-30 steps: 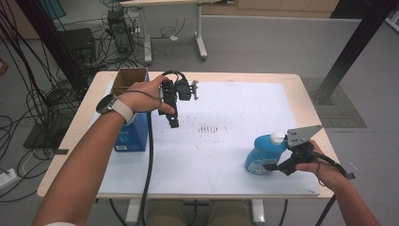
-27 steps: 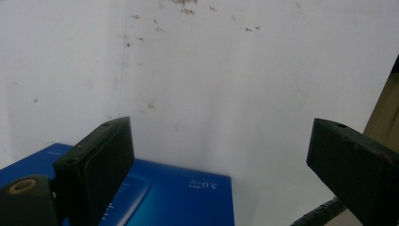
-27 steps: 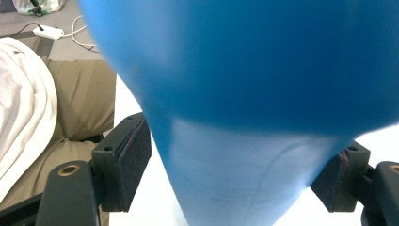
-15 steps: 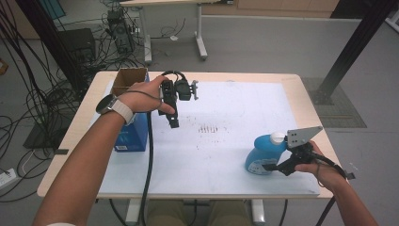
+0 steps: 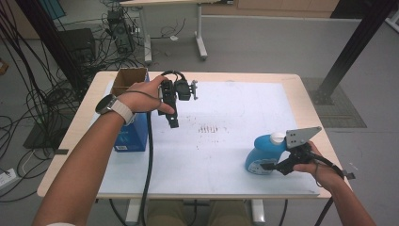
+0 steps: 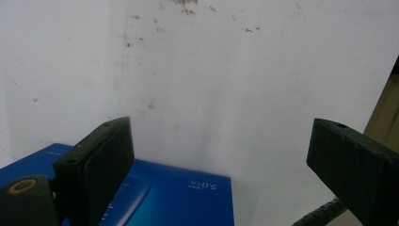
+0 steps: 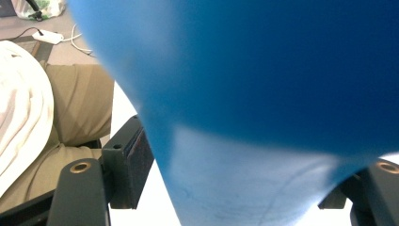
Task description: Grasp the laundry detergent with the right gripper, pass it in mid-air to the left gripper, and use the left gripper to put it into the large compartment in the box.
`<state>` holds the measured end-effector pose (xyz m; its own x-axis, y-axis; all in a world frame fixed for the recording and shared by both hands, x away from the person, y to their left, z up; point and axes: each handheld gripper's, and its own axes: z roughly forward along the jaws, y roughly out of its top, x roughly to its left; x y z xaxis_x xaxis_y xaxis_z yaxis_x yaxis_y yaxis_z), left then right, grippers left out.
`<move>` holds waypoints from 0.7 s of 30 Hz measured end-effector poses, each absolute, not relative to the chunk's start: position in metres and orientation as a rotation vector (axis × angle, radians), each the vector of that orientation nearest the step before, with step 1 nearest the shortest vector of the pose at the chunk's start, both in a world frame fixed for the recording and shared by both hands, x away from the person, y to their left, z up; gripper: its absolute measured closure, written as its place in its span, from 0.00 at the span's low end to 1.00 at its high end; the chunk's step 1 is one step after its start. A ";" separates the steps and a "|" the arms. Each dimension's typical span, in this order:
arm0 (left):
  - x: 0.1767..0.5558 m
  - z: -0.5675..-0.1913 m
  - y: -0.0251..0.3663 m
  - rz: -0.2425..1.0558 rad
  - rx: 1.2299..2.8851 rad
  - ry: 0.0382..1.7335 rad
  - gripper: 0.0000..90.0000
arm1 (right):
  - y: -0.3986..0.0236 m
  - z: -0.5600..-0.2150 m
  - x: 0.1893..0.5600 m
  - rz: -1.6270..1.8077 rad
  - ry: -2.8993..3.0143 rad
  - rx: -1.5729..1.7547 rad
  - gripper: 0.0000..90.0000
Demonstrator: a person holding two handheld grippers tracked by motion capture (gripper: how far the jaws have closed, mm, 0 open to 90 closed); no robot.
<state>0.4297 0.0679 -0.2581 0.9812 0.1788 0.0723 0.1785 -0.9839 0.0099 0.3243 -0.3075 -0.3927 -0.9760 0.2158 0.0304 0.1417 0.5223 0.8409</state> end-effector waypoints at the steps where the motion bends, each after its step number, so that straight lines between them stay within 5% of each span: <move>1: 0.430 -0.258 0.068 0.116 3.122 0.280 0.09 | -0.308 -0.393 0.324 1.466 2.673 0.313 0.32; 21: 0.429 -0.264 0.071 0.098 3.123 0.292 0.09 | -0.308 -0.397 0.325 1.489 2.662 0.306 0.41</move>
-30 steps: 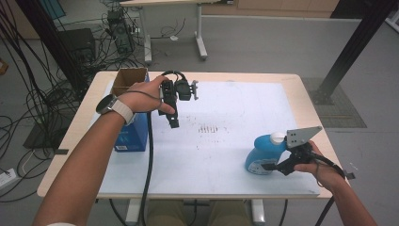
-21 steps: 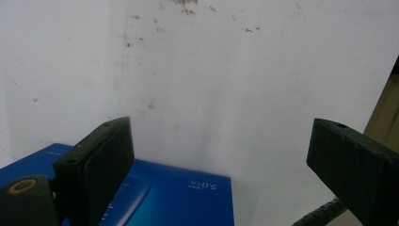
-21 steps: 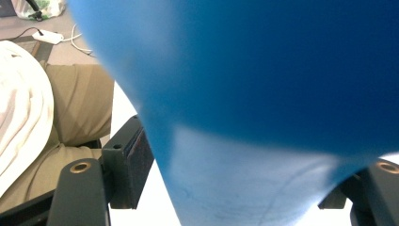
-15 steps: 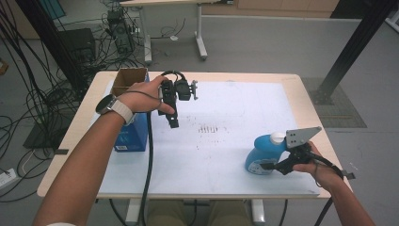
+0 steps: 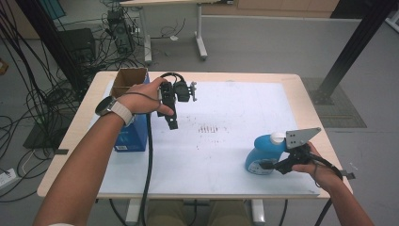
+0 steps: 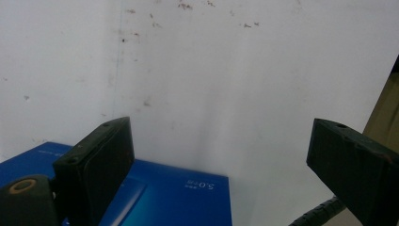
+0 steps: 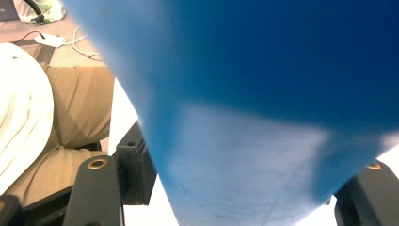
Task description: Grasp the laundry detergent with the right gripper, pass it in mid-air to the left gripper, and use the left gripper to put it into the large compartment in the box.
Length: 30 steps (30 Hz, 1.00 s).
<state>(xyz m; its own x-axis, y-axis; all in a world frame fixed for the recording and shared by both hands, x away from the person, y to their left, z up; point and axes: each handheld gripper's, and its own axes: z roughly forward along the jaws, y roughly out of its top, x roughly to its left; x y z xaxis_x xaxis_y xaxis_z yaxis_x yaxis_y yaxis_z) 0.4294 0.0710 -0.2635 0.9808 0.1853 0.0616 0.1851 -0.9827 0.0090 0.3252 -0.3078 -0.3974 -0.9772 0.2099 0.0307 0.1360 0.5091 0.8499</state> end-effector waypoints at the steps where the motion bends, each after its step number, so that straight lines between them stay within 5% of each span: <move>1: 0.429 -0.264 0.071 0.098 3.123 0.292 0.09 | -0.308 -0.397 0.325 1.489 2.662 0.306 0.41; 30: 0.430 -0.264 0.071 0.096 3.120 0.294 0.09 | -0.307 -0.400 0.328 1.508 2.651 0.291 0.47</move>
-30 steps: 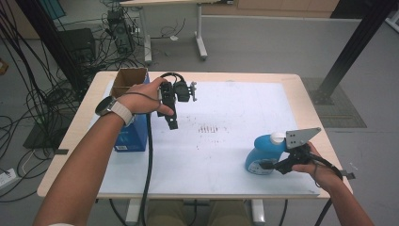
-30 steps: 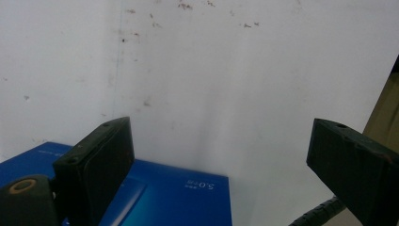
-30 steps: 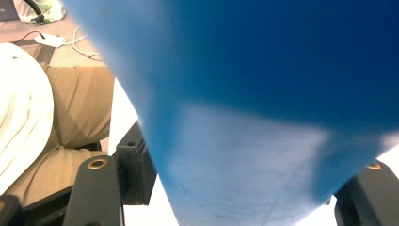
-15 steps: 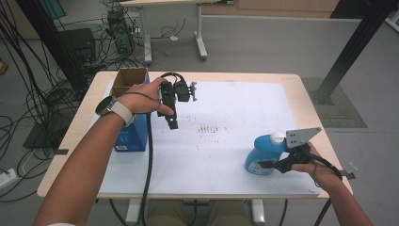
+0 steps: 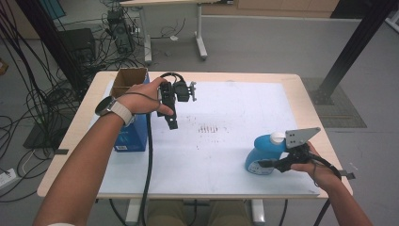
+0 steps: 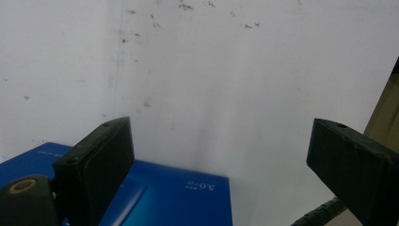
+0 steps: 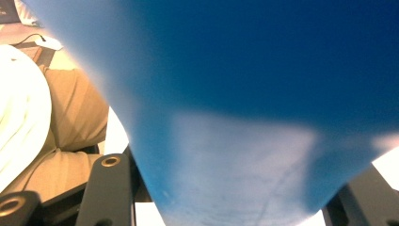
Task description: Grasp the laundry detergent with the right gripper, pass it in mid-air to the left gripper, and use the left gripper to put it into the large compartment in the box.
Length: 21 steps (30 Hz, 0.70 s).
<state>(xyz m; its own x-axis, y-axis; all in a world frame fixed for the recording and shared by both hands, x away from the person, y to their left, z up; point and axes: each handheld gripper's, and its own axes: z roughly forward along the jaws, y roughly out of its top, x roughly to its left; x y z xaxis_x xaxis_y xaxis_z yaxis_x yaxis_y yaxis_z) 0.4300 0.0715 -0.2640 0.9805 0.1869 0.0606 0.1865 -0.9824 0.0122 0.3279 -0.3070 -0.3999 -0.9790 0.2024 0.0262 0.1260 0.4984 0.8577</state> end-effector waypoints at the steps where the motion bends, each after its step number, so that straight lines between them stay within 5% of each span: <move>1: 0.430 -0.264 0.071 0.094 3.120 0.295 0.09 | -0.307 -0.400 0.328 1.513 2.650 0.291 0.47; 21: 0.430 -0.265 0.071 0.096 3.121 0.290 0.09 | -0.307 -0.400 0.329 1.508 2.657 0.283 0.48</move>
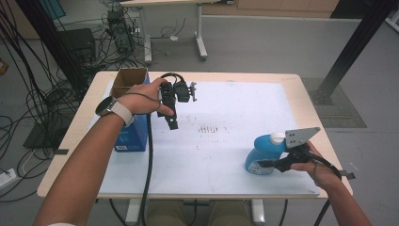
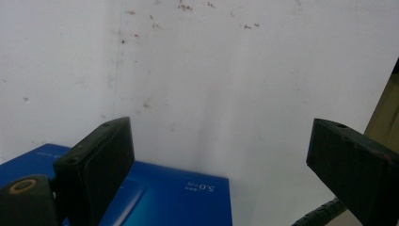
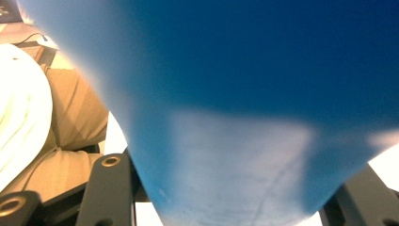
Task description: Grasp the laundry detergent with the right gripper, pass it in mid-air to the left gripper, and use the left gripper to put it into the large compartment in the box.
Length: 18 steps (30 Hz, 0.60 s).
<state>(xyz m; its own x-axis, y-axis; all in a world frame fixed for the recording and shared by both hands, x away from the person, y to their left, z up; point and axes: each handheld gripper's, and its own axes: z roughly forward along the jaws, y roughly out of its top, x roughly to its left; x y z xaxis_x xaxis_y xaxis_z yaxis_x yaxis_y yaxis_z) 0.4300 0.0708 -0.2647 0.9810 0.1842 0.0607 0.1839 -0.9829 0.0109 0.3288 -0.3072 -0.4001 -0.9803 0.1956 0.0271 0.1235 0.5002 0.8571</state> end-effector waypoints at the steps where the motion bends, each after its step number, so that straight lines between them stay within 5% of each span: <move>1: 0.430 -0.265 0.071 0.096 3.118 0.290 0.09 | -0.307 -0.400 0.329 1.508 2.658 0.286 0.48; 18: 0.430 -0.264 0.074 0.095 3.123 0.295 0.09 | -0.307 -0.400 0.329 1.507 2.662 0.285 0.48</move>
